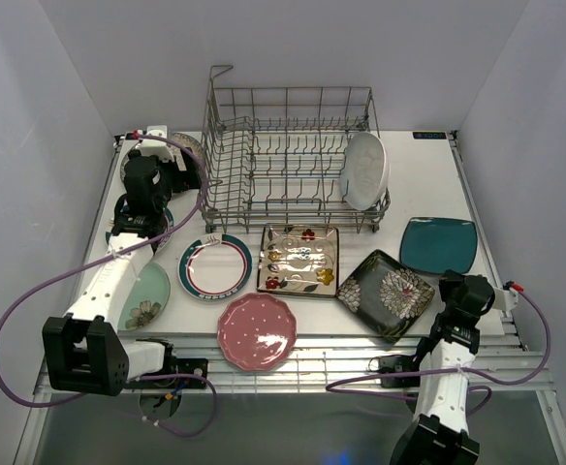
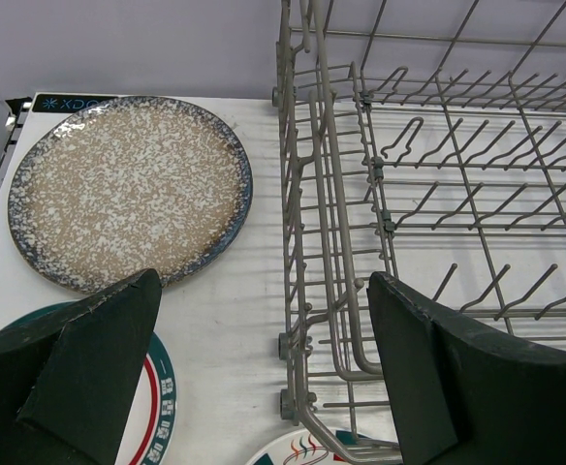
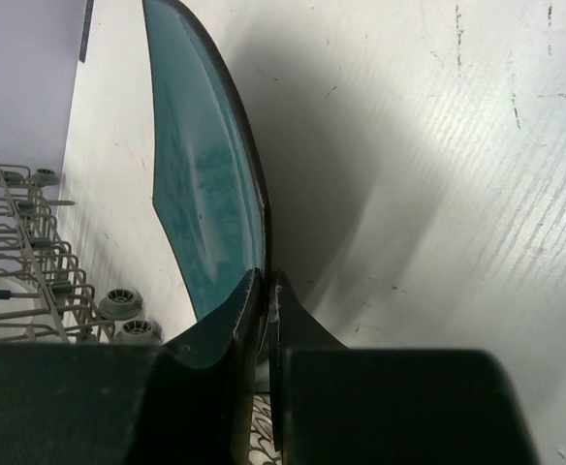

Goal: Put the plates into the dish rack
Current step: Pick up the plate from the corner of the board.

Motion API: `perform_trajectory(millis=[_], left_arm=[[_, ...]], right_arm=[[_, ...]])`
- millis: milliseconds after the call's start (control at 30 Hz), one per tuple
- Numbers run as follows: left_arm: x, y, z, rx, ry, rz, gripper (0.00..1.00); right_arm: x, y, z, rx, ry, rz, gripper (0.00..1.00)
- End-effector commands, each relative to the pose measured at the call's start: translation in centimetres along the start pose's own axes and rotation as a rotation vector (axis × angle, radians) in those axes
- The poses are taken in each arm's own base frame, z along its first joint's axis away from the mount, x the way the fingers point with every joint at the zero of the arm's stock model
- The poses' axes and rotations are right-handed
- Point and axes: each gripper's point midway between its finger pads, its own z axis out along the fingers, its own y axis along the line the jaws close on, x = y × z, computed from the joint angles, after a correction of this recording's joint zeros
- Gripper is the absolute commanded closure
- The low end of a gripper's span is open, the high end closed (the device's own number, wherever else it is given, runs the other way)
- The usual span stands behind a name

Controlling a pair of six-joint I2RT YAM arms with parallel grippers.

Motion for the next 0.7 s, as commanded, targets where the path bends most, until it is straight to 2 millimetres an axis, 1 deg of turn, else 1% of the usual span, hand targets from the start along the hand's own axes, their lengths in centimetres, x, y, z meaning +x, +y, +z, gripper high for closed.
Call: perform_trajectory(millis=[0, 200, 300, 333, 400, 433, 667], left_arm=[[-1.9, 0.1, -1.1, 0.002, -0.053, 0.001, 0.02], [-2.1, 0.2, -1.3, -0.004, -0.058, 0.002, 0.02], [-2.2, 0.1, -1.3, 0.001, -0.060, 0.003, 0.02], [-2.2, 0.1, -1.3, 0.001, -0.061, 0.002, 0.02], [-2.0, 0.1, -1.1, 0.001, -0.055, 0.003, 0.02], [-2.0, 0.1, -1.1, 0.000, -0.050, 0.003, 0.02], [-2.2, 0.2, -1.3, -0.004, -0.060, 0.004, 0.02]], right_arm=[[-1.2, 3.5, -0.7, -0.111, 0.000, -0.042, 0.92], [-1.7, 5.1, -1.0, -0.145, 0.009, -0.026, 0.92], [-2.3, 6.0, -1.2, -0.159, 0.001, -0.022, 0.92], [-2.8, 6.8, -1.4, -0.174, -0.008, -0.024, 0.92], [-3.2, 7.4, -1.4, -0.180, -0.011, -0.028, 0.92], [-3.6, 8.1, -1.6, -0.192, -0.018, -0.031, 0.92], [-4.4, 10.1, -2.2, -0.231, -0.007, -0.047, 0.92]])
